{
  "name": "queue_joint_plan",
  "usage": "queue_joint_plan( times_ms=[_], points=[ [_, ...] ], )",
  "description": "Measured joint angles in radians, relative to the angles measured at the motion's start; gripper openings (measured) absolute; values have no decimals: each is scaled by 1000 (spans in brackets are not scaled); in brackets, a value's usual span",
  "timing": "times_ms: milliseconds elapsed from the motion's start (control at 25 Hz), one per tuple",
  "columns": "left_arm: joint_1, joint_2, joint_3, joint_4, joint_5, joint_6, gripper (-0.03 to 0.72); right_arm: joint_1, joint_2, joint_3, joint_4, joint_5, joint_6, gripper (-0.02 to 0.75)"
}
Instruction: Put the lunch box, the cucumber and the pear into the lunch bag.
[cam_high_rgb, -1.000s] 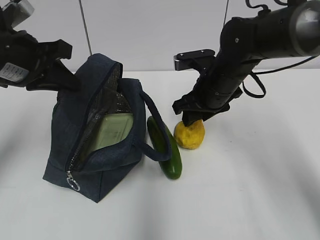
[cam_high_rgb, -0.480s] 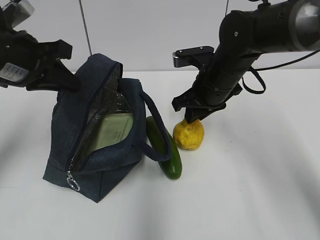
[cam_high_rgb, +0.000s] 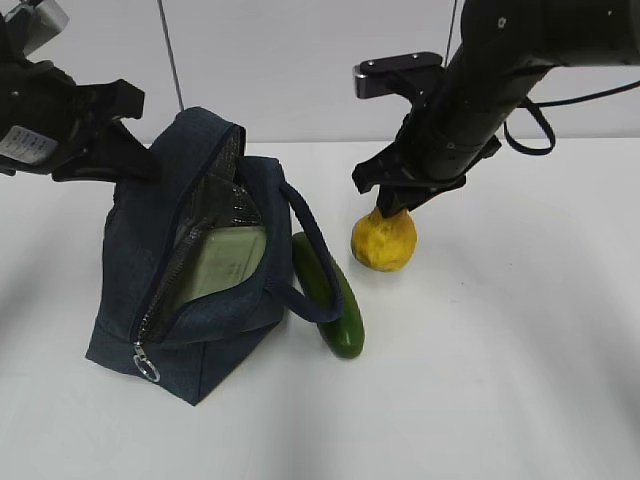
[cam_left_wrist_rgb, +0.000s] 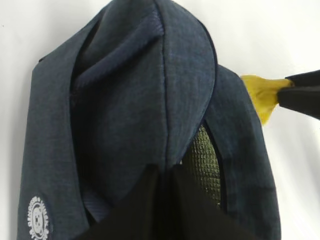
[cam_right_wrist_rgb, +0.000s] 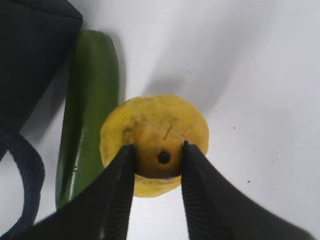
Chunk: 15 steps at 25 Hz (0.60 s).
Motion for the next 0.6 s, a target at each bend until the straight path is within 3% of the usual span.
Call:
queue_joint_plan(
  times_ms=[440, 600],
  points=[
    [0, 0, 0, 0, 0, 0, 3, 0, -173, 0, 14, 26, -9, 242],
    [0, 0, 0, 0, 0, 0, 3, 0, -230, 0, 109, 30, -83, 242]
  ],
)
